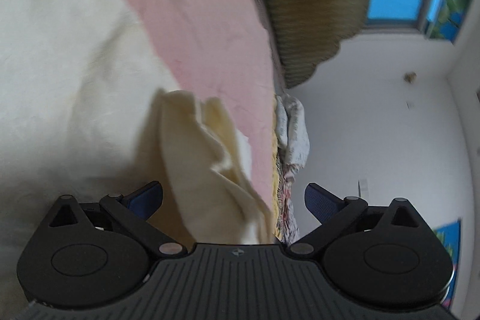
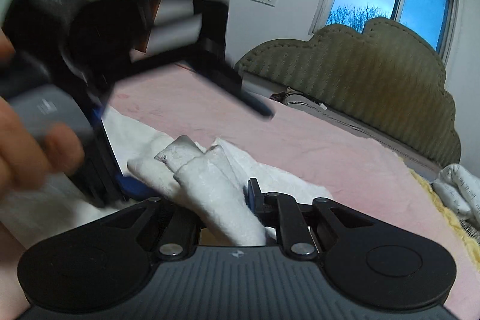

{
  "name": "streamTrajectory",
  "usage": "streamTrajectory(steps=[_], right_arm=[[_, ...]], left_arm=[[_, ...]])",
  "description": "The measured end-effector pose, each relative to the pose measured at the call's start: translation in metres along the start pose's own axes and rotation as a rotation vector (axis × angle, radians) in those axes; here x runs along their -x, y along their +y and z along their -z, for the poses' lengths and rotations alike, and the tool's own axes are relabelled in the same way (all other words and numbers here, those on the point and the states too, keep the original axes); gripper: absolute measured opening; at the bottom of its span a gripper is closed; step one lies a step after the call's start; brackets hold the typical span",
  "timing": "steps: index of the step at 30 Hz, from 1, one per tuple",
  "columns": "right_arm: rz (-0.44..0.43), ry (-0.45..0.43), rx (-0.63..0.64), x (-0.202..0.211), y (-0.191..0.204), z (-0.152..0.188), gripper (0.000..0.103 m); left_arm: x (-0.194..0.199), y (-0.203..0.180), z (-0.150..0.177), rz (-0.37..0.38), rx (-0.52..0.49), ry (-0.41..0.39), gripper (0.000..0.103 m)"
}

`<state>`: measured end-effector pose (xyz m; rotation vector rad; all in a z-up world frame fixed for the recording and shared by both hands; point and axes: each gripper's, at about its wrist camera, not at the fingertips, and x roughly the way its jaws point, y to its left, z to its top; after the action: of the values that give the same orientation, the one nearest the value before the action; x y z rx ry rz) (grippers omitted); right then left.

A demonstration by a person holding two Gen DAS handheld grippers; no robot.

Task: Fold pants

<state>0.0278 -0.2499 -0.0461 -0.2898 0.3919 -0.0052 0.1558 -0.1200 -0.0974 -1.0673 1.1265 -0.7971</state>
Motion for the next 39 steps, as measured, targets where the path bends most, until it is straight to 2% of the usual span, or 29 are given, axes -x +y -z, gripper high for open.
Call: streamTrajectory(steps=[2, 4, 7, 8, 9, 11, 14, 16, 19, 22, 25, 33, 34, 36, 39], right_arm=[[-0.005, -0.007, -0.031, 0.003, -0.002, -0.002, 0.013], [-0.010, -0.012, -0.056, 0.005, -0.004, -0.004, 0.013], [-0.019, -0.029, -0.076, 0.008, -0.002, -0.007, 0.013], [-0.027, -0.037, -0.082, 0.009, 0.000, -0.008, 0.013], [-0.038, -0.041, -0.086, 0.009, 0.001, -0.010, 0.013], [-0.058, -0.040, -0.075, 0.008, 0.007, -0.012, 0.013], [-0.107, -0.046, -0.037, 0.005, 0.021, -0.018, 0.013], [-0.141, -0.052, -0.004, 0.002, 0.036, -0.024, 0.013], [-0.202, -0.060, 0.046, -0.005, 0.062, -0.032, 0.013], [-0.265, -0.050, 0.075, -0.013, 0.085, -0.036, 0.013], [-0.311, -0.038, 0.092, -0.020, 0.101, -0.036, 0.014], [-0.382, -0.023, 0.135, -0.027, 0.130, -0.037, 0.015], [-0.386, -0.001, 0.151, -0.031, 0.133, -0.036, 0.017], [-0.386, 0.049, 0.181, -0.035, 0.140, -0.034, 0.031], [-0.369, 0.057, 0.234, -0.025, 0.146, -0.035, 0.039]], left_arm=[[0.003, 0.001, -0.006, 0.025, 0.023, -0.026, 0.101], [0.006, -0.005, -0.013, 0.012, -0.003, -0.051, 0.094], [0.009, -0.015, -0.022, 0.004, -0.052, -0.050, 0.062], [0.010, -0.017, -0.023, -0.004, -0.070, -0.042, 0.040], [0.013, -0.019, -0.024, -0.015, -0.093, -0.044, 0.027], [0.024, -0.026, -0.025, -0.059, -0.167, -0.085, 0.014], [0.045, -0.043, -0.021, -0.152, -0.339, -0.158, 0.012], [0.061, -0.055, -0.013, -0.247, -0.469, -0.215, 0.012], [0.079, -0.069, 0.006, -0.448, -0.718, -0.304, 0.012], [0.085, -0.070, 0.020, -0.592, -0.874, -0.347, 0.012], [0.093, -0.063, 0.021, -0.666, -0.904, -0.369, 0.013], [0.117, -0.041, 0.024, -0.733, -0.889, -0.407, 0.015], [0.117, -0.036, 0.022, -0.751, -0.880, -0.394, 0.016], [0.116, -0.029, 0.019, -0.782, -0.850, -0.378, 0.018], [0.116, -0.029, 0.020, -0.797, -0.856, -0.380, 0.021]])
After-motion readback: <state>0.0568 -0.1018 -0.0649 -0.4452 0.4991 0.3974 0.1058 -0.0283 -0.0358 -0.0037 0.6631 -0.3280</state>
